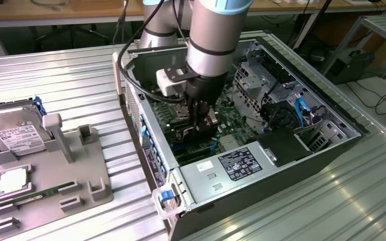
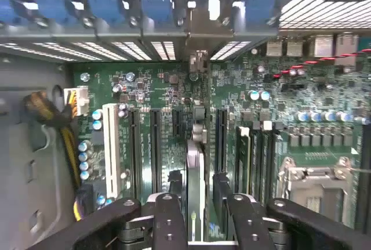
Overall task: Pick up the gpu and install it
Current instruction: 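Insert the gpu into the slot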
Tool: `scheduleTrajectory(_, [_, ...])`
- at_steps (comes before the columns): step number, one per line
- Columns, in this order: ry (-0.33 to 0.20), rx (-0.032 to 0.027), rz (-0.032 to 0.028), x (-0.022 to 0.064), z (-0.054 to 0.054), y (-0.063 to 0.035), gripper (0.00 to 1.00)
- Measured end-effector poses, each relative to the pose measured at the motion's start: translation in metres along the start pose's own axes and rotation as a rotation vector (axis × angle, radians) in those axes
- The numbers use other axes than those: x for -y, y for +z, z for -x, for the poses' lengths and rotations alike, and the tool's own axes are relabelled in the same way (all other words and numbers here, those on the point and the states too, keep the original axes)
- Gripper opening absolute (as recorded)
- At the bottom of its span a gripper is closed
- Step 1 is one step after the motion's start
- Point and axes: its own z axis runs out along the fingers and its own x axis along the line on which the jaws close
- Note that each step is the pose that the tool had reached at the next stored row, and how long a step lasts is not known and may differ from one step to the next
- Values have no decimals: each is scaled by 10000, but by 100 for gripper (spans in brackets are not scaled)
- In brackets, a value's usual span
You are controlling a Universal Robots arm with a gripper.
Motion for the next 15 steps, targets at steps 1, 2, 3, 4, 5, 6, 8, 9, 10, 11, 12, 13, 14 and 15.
scheduleTrajectory(1, [0, -12, -9, 2, 2, -70, 35])
scheduleTrajectory(2, [0, -20, -17, 5, 4, -131, 35])
scheduleTrajectory(3, [-1, -27, -22, 7, 5, -186, 35])
scheduleTrajectory(4, [-1, -30, -31, 8, 5, -223, 35])
scheduleTrajectory(5, [-1, -29, -32, 8, 6, -223, 35])
scheduleTrajectory(6, [-1, -31, -32, 8, 5, -224, 34])
scheduleTrajectory(8, [-1, -29, -32, 8, 6, -223, 34])
scheduleTrajectory(9, [-1, -31, -32, 8, 5, -224, 27])
scheduleTrajectory(10, [-1, -31, -31, 8, 5, -224, 15])
scheduleTrajectory(11, [-1, -30, -33, 8, 5, -224, 11])
scheduleTrajectory(12, [-1, -31, -32, 8, 5, -224, 11])
scheduleTrajectory(13, [-2, -31, -32, 8, 5, -224, 11])
scheduleTrajectory(14, [-1, -30, -32, 8, 5, -224, 11])
scheduleTrajectory(15, [-1, -31, -32, 8, 5, -224, 11])
